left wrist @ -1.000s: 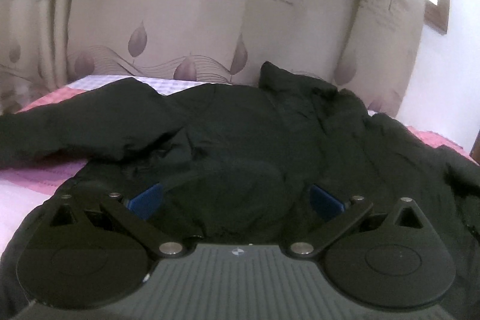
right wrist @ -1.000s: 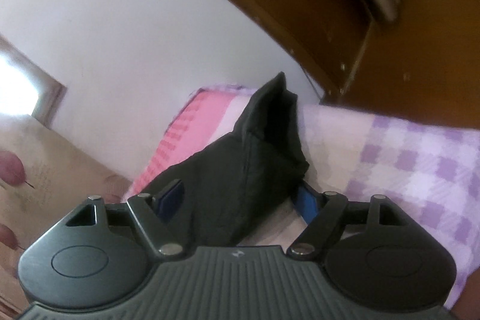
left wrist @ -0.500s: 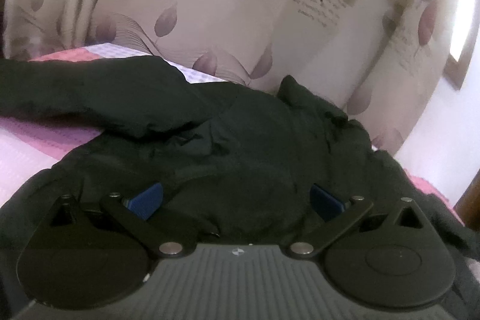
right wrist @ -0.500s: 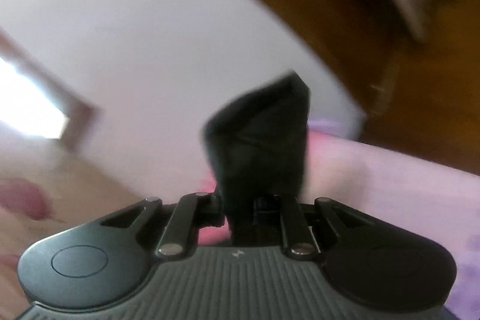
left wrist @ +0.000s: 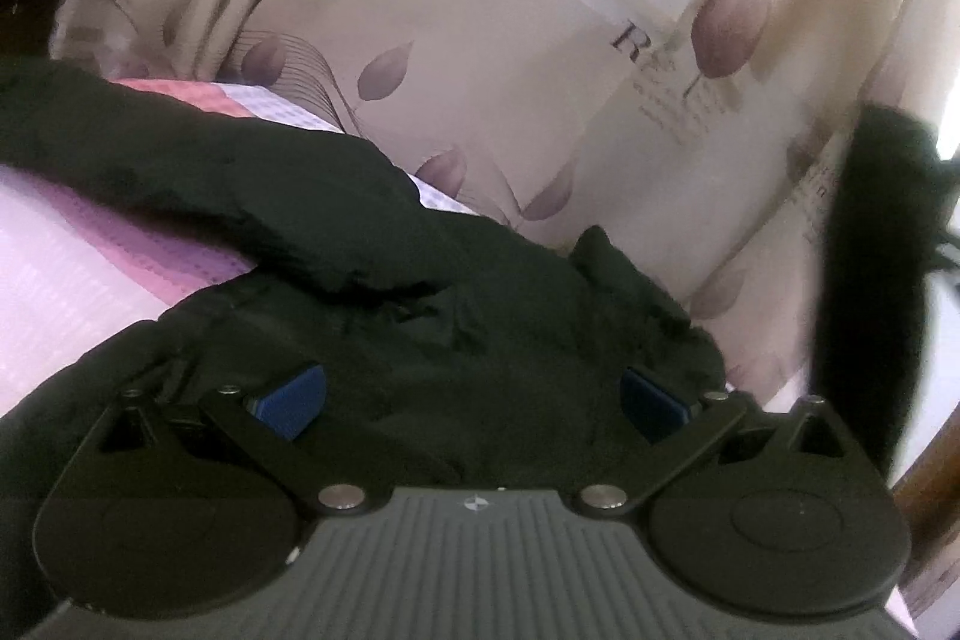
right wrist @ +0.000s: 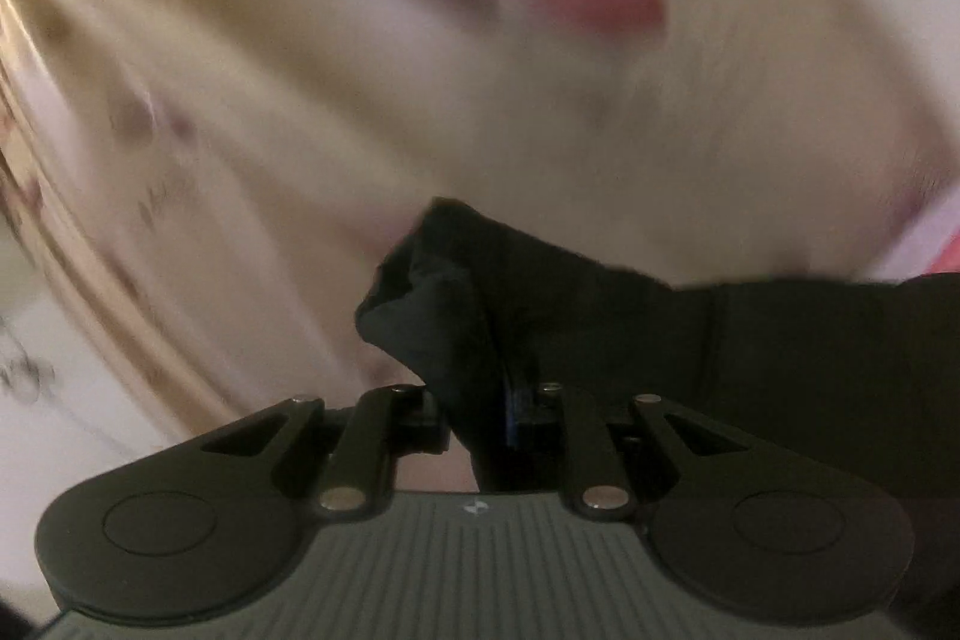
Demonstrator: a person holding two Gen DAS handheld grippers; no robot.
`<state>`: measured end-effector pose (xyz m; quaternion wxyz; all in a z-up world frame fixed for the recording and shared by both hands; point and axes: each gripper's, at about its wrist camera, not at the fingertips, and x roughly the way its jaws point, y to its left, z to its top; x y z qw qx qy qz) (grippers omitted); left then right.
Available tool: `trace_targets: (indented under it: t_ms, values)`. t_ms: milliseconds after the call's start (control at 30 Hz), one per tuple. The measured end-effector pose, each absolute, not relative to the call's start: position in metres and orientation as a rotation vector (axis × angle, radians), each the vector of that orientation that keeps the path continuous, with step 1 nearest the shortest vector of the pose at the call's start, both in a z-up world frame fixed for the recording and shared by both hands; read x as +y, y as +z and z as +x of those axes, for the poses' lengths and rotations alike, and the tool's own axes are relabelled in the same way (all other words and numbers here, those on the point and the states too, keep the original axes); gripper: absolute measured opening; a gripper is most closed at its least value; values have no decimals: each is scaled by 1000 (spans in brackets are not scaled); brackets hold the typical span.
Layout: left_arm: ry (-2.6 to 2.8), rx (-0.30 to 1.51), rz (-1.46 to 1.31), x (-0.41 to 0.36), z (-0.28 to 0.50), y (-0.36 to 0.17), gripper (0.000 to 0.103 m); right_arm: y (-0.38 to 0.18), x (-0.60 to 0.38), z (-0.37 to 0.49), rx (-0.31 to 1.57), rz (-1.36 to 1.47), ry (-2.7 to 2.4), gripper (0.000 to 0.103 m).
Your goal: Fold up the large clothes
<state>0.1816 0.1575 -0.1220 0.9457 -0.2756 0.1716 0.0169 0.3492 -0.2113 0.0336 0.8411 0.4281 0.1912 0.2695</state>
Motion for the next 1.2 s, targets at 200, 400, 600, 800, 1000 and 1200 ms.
trace_targets:
  t_ms: [200,400,600,800,1000,1200]
  values:
    - [27,330,-599,163,179,-123,103,-58,-124,378,641,826,565,16]
    - [19,319,-624,167,177,-123,103,-120,-83,378,782,665,550,17]
    - [18,312,-641,170,177,-124,103,-135,-71,365,814,521,594,23]
    - [18,317,-640,170,177,-123,103,-125,-63,366,784,361,607,26]
    - [19,321,-639,172,177,-124,103,-76,-111,320,566,375,670,84]
    - [21,325,-634,172,178,-124,103,-52,-218,323,459,334,407,40]
